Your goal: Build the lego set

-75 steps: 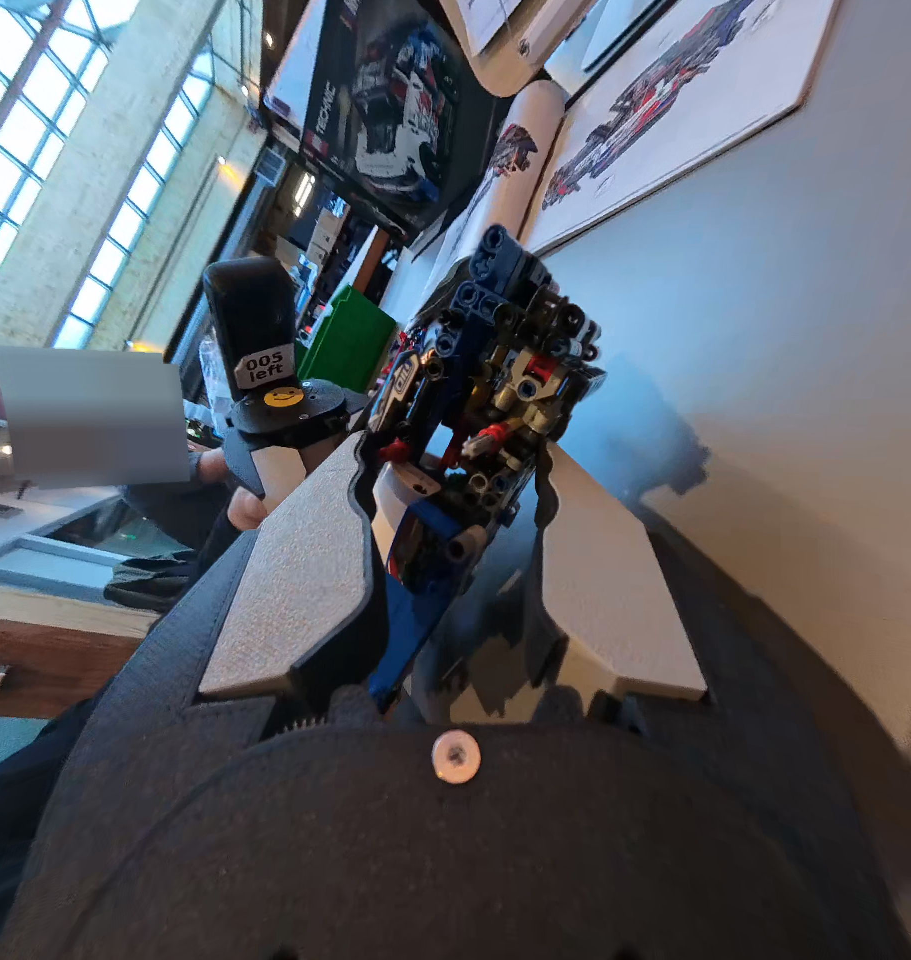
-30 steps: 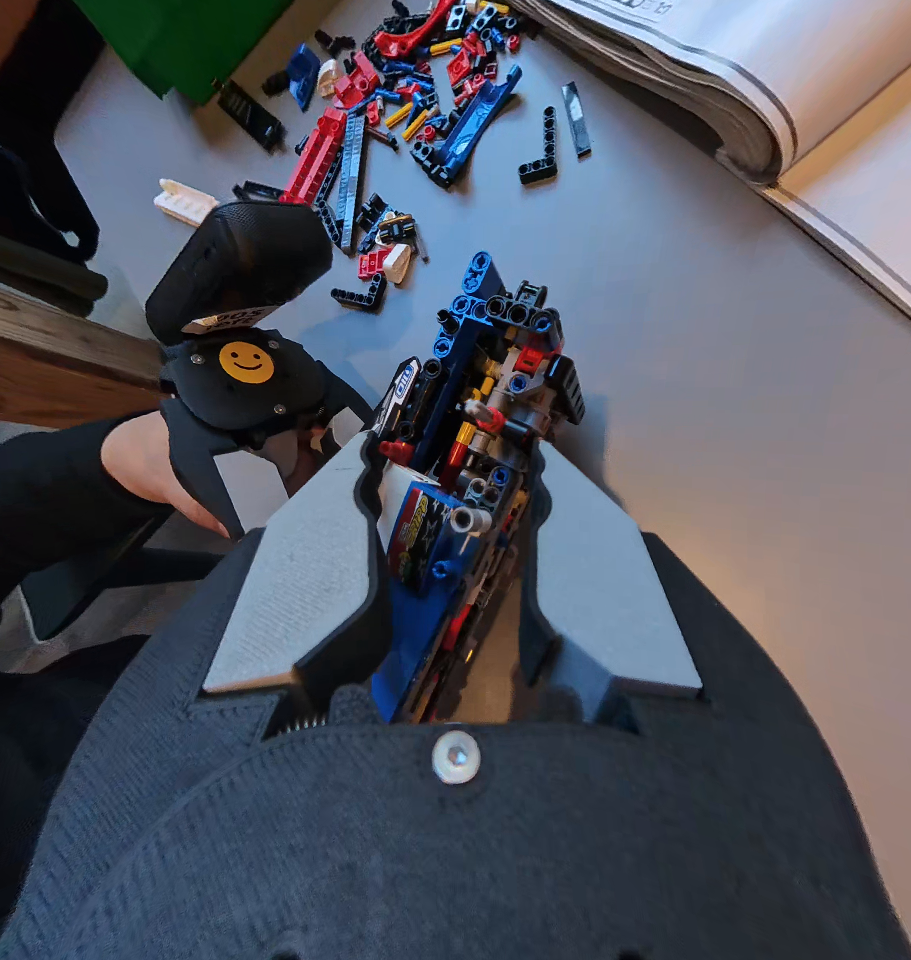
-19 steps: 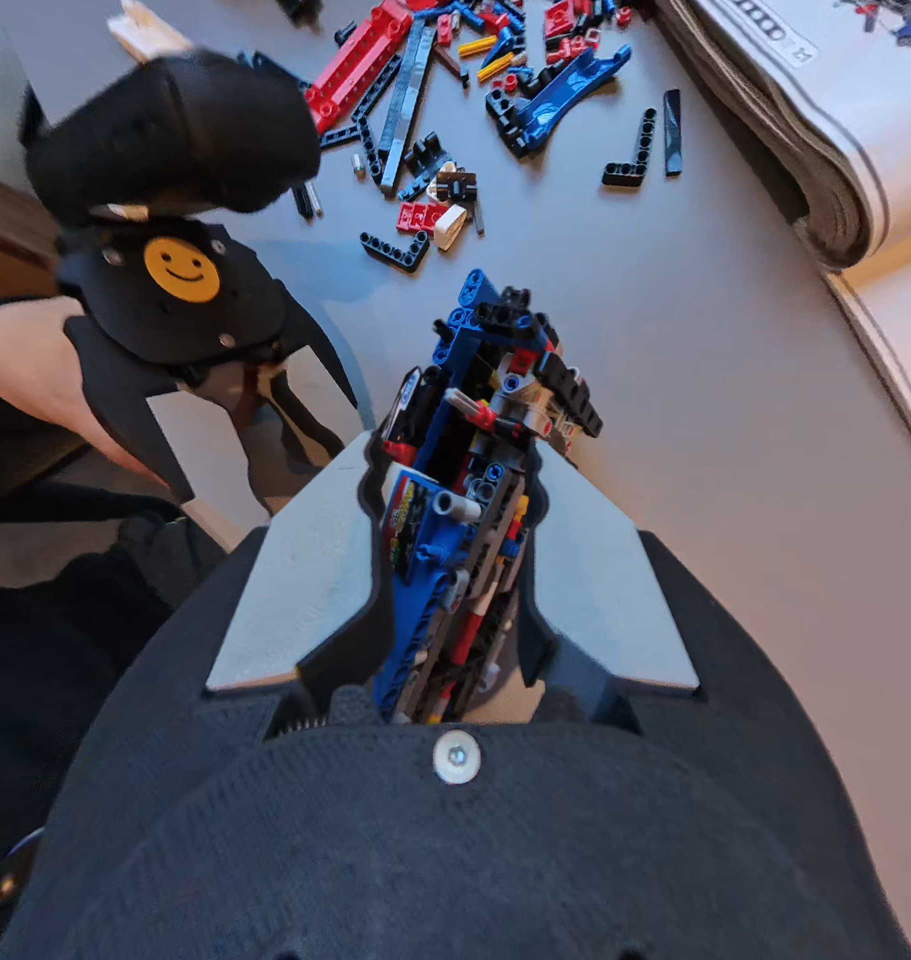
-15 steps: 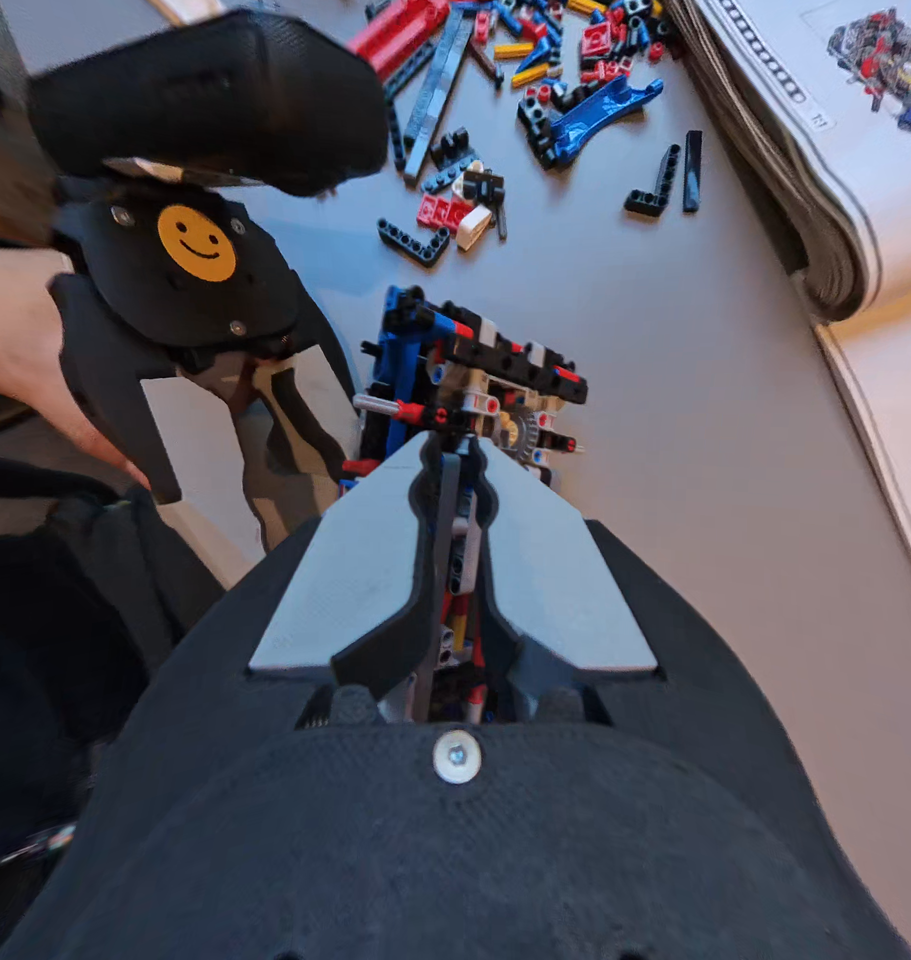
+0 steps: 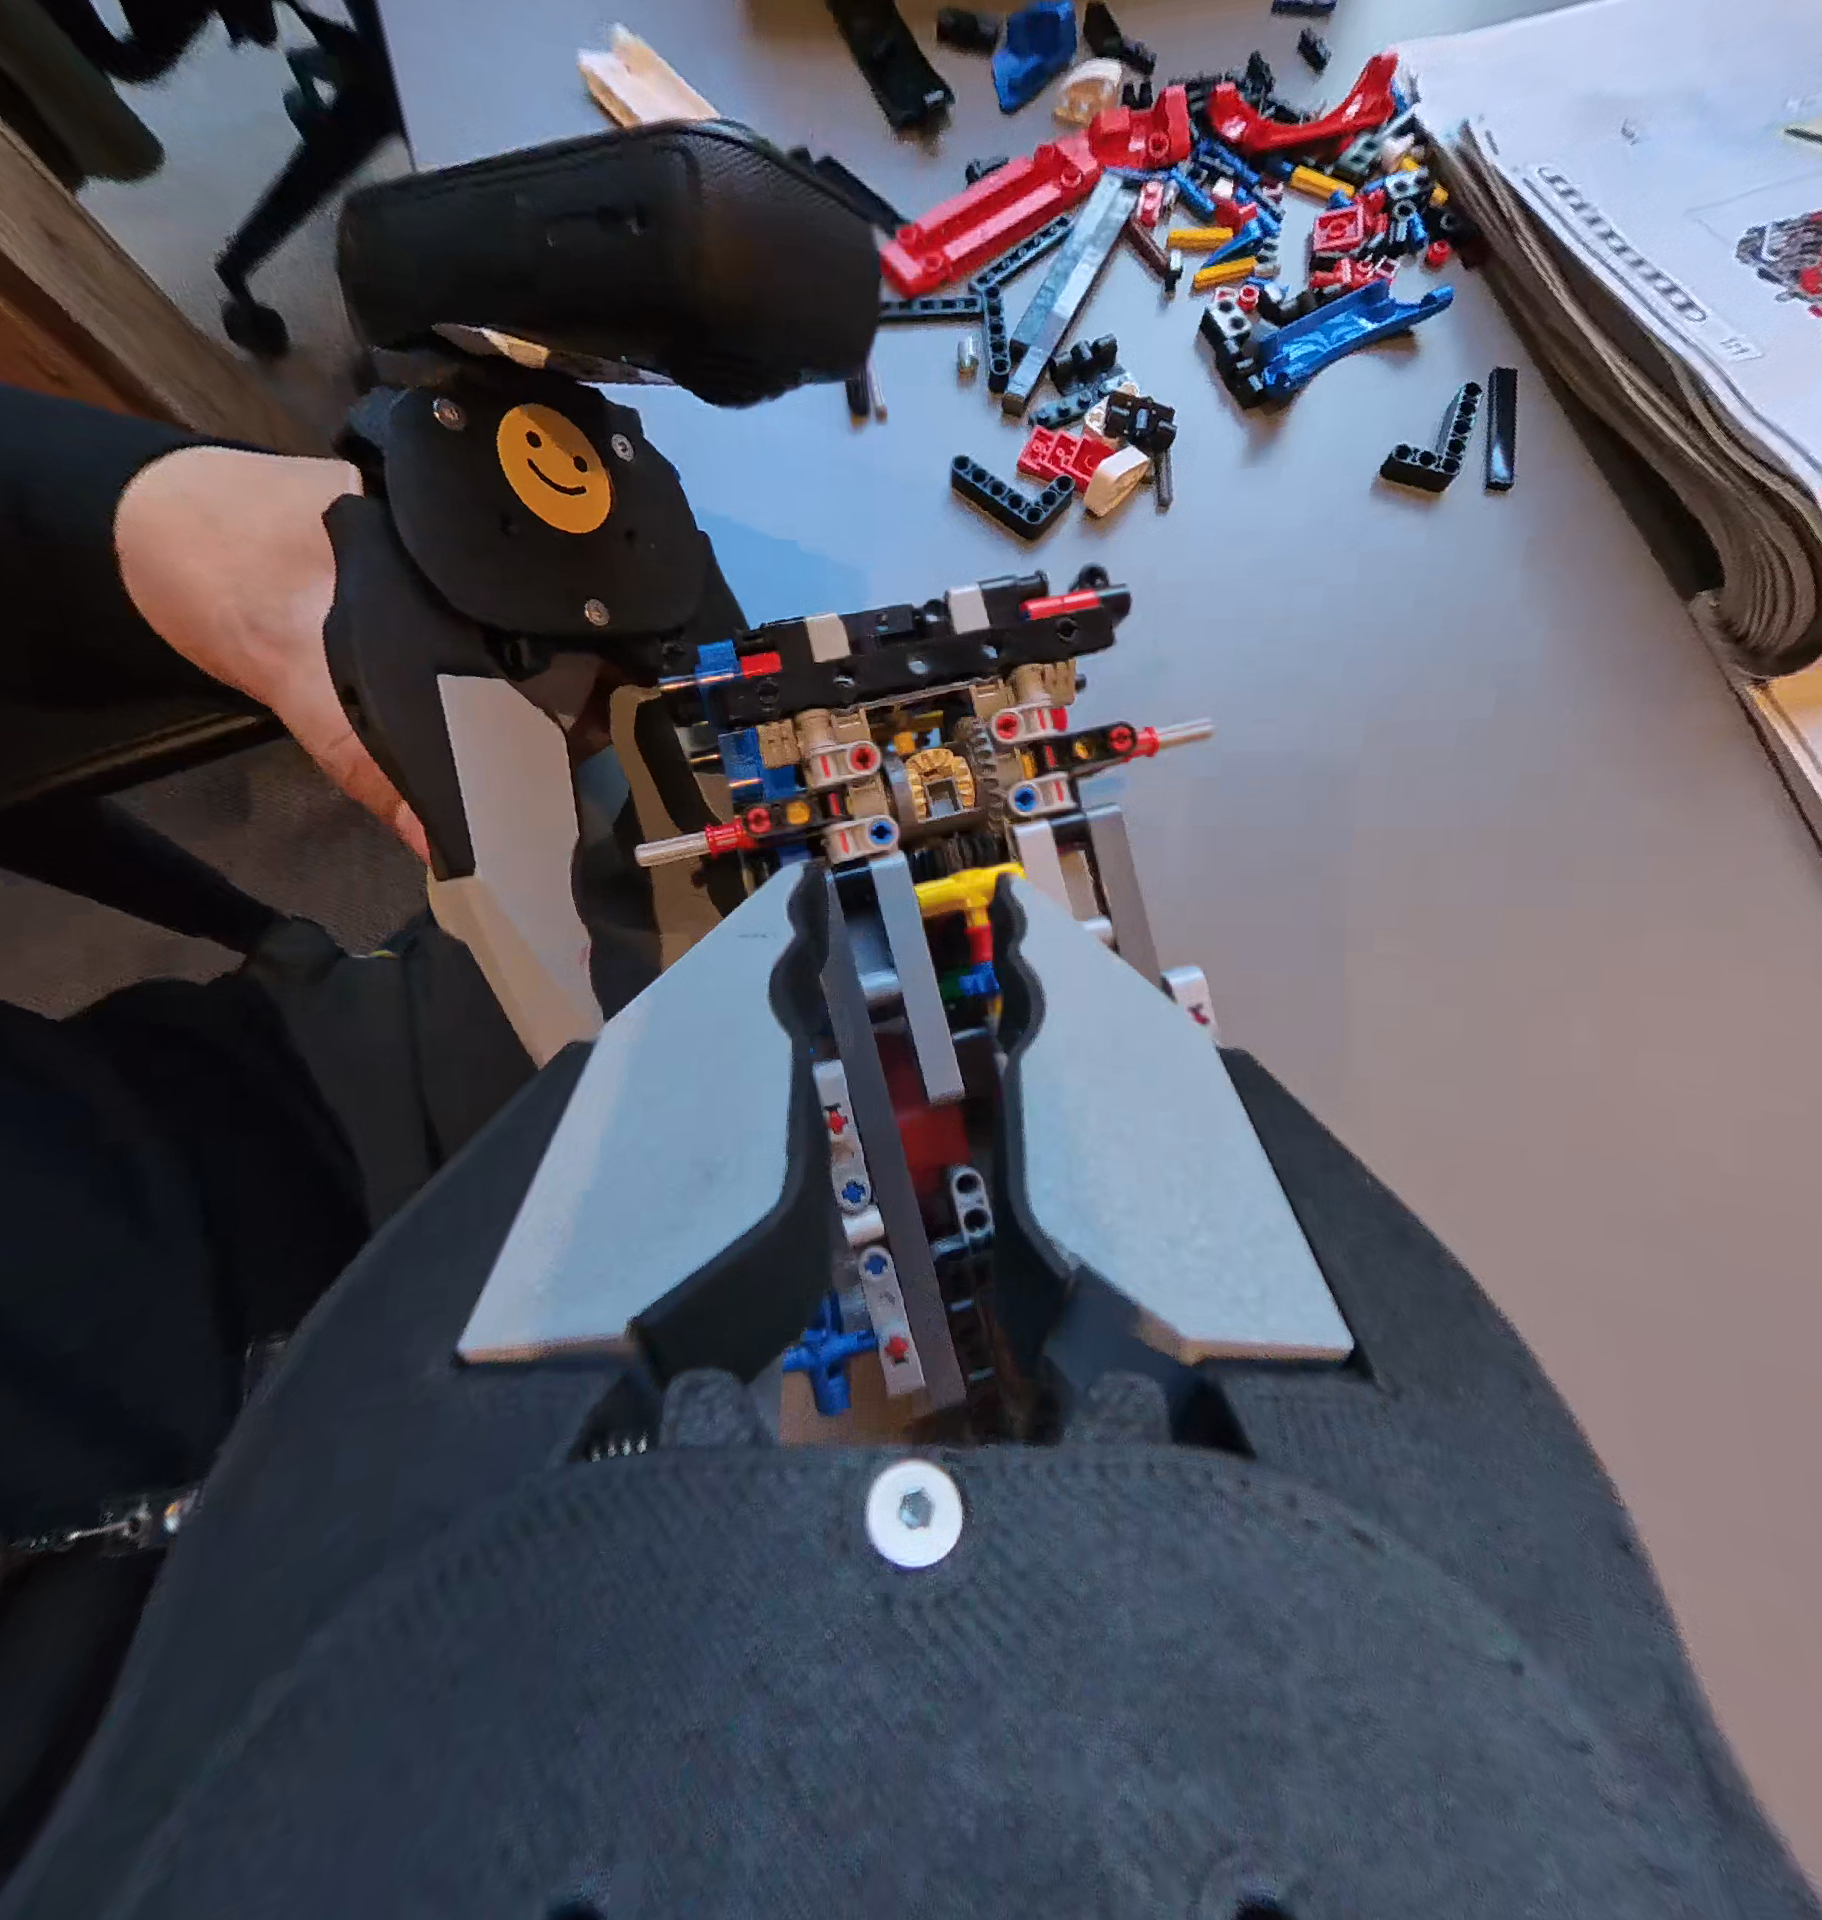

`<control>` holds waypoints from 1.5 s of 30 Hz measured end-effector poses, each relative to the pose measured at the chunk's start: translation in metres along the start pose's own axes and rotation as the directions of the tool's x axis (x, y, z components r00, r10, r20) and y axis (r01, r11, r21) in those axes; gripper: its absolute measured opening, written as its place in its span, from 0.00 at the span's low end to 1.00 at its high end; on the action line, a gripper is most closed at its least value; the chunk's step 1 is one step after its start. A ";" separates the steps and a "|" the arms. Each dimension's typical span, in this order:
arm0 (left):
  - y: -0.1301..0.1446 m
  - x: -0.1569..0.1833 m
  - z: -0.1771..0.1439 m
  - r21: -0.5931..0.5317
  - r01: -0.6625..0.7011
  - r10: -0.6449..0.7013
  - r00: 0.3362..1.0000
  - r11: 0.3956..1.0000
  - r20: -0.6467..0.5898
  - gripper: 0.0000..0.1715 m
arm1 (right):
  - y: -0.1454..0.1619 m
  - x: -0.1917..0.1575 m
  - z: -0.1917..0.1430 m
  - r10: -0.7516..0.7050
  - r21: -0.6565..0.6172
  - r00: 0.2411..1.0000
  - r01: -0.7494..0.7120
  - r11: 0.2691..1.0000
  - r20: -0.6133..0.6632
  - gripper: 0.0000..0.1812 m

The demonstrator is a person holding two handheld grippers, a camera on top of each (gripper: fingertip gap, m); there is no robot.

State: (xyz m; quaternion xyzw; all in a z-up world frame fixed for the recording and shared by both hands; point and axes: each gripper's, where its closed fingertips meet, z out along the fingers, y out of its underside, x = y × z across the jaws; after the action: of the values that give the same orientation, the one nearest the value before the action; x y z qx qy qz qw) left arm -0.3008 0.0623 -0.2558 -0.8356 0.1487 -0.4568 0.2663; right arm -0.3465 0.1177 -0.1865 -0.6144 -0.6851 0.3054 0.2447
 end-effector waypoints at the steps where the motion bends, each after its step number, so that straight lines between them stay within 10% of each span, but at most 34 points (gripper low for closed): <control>1: 0.004 0.003 0.000 -0.008 -0.009 0.009 1.000 1.000 0.006 0.34 | 0.002 0.000 -0.007 0.009 0.026 1.000 -0.008 1.000 -0.004 0.17; 13: 0.037 0.015 -0.017 -0.011 -0.115 0.116 0.983 0.993 0.146 0.32 | 0.117 0.035 -0.141 0.187 0.238 0.939 -0.118 0.964 -0.290 0.18; 24: -0.016 0.011 -0.057 -0.058 -0.376 0.358 0.807 0.925 0.469 0.34 | 0.241 0.066 -0.232 0.298 0.252 0.743 -0.179 0.951 -0.599 0.18; 33: -0.029 -0.021 -0.098 -0.037 -0.245 0.233 0.847 0.969 0.478 0.56 | 0.295 0.072 -0.270 0.301 0.218 0.671 -0.208 0.954 -0.678 0.18; 45: -0.012 -0.052 -0.051 -0.146 -0.212 0.257 0.836 0.966 0.485 0.55 | 0.336 0.098 -0.238 0.097 -0.076 0.731 -0.200 0.977 -0.676 0.19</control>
State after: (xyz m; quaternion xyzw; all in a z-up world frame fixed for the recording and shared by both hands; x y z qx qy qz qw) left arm -0.3718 0.0820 -0.2613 -0.9114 0.1957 -0.1815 0.3133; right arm 0.0432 0.2627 -0.2669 -0.7514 -0.5208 0.0335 0.4037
